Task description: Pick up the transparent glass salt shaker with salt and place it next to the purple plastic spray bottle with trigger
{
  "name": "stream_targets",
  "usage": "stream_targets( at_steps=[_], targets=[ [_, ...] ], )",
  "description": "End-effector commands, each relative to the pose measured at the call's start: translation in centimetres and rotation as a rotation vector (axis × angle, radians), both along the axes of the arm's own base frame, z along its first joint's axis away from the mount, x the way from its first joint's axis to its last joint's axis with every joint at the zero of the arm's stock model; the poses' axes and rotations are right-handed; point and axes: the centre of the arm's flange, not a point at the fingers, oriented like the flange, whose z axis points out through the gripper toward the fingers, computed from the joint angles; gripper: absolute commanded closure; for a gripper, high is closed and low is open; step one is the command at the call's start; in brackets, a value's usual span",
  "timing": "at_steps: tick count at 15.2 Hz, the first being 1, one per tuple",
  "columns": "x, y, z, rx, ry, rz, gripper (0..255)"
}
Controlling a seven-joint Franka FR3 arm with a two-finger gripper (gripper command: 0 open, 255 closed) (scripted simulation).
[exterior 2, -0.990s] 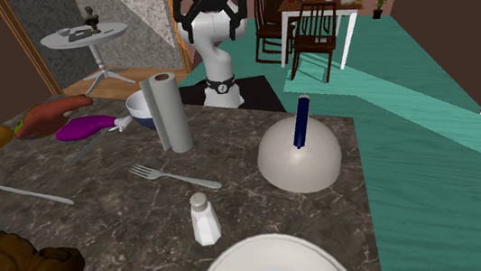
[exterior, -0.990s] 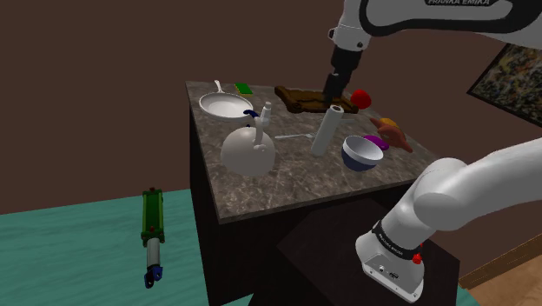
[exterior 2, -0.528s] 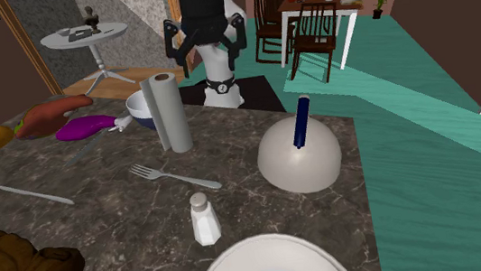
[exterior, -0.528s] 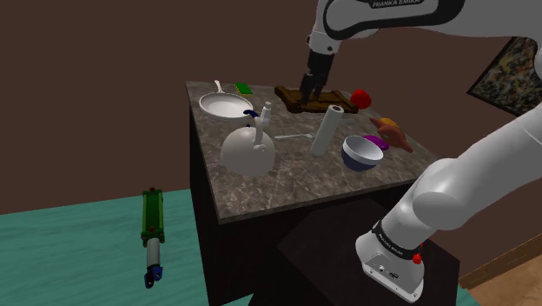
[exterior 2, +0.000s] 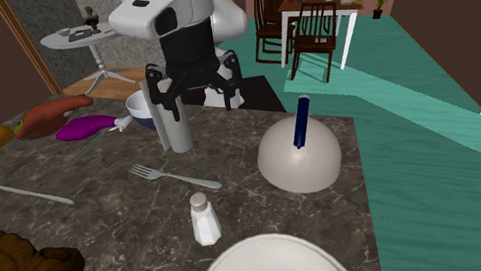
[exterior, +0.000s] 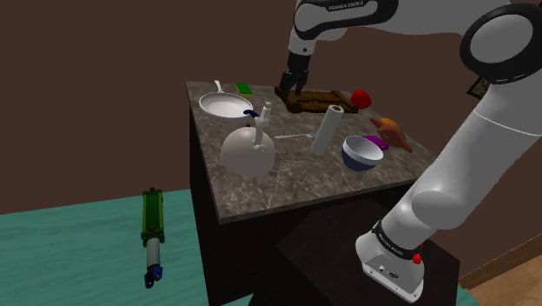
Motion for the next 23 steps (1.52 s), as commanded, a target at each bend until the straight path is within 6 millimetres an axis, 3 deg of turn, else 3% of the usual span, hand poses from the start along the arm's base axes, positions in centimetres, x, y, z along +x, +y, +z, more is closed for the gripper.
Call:
stream_targets(
  at_steps=[1, 9, 17, 23],
  targets=[
    [2.4, -0.9, -1.7, 0.013, 0.004, -0.009, 0],
    [11.7, -4.3, -6.4, 0.064, 0.022, -0.043, 0],
    [11.5, -4.1, -10.6, 0.066, 0.022, -0.044, 0],
    [11.5, -4.1, -10.6, 0.066, 0.022, -0.044, 0]
  ],
)
